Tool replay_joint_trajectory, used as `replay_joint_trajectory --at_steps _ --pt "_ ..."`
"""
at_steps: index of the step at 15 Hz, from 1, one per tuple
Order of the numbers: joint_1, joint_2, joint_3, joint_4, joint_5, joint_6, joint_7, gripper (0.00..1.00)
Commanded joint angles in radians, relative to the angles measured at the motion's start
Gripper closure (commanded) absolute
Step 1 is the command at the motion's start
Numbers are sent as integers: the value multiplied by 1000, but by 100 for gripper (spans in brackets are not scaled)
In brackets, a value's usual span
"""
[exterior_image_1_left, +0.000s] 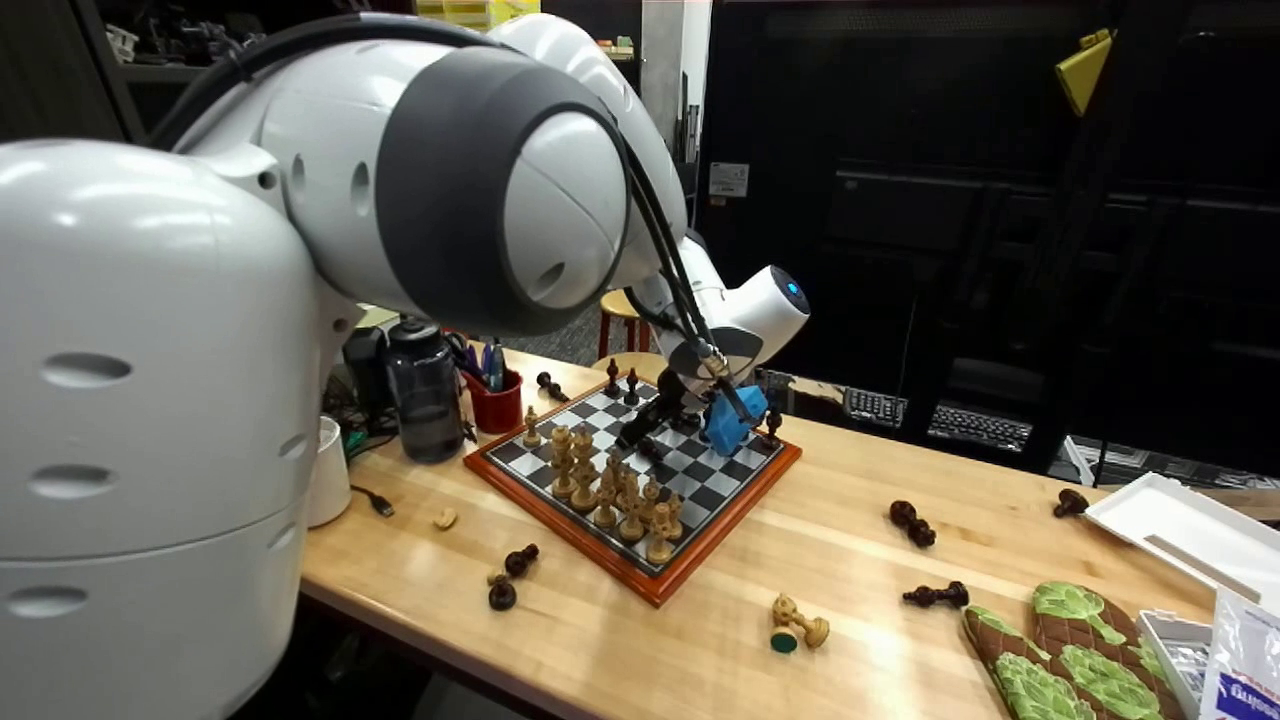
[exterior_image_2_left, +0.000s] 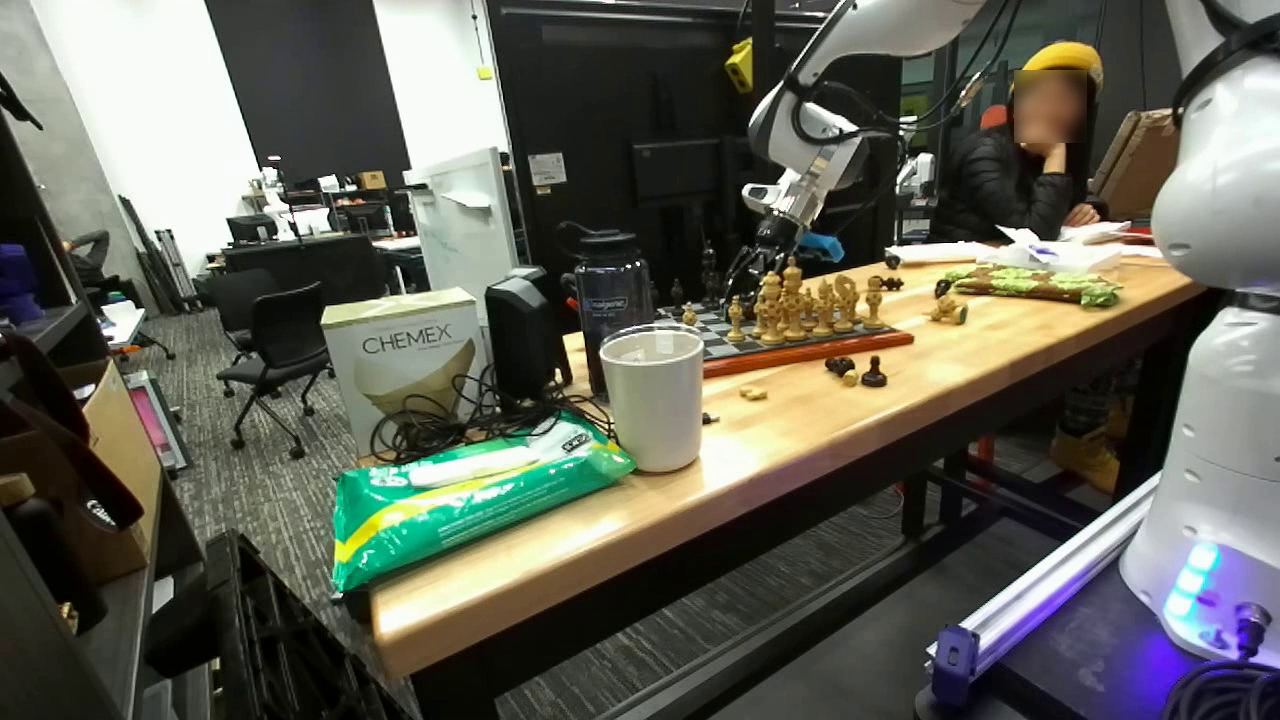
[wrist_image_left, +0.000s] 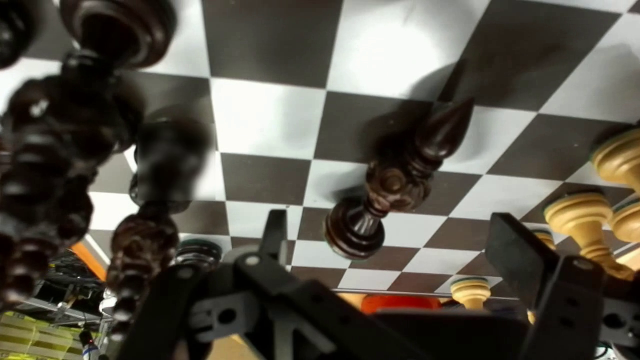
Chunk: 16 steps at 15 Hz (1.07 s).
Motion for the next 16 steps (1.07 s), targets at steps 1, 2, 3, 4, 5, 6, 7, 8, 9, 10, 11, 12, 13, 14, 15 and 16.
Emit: replay_joint_trajectory --at_steps 1,2,3,4,5,6,7,8,9,10,11,12,13,14,15,16 --pt "-5 8 -3 12 29 -15 -43 0" --pt "-6 11 -2 13 29 -15 -44 0" --pt "-6 14 -2 15 29 -16 -45 0" --pt "-6 16 -2 16 29 -16 -47 0" --pt "-7 18 -1 17 29 -16 -49 0" --pt "-7 21 -1 18 30 -17 -52 0" --pt "-8 24 0 20 32 -18 -55 5" --pt "-8 26 0 22 32 -18 -57 26" --pt "-8 28 1 24 33 -17 -59 29" --pt "-9 30 1 25 35 -17 -62 30" --pt "-9 32 1 26 36 -17 -64 36" --pt "-9 33 1 27 36 -18 -66 43" --pt "-8 33 1 28 34 -18 -67 51" --pt "-6 32 1 28 31 -18 -68 60" --pt "-4 31 0 29 26 -18 -64 67" --pt "-1 30 -1 31 20 -19 -62 77"
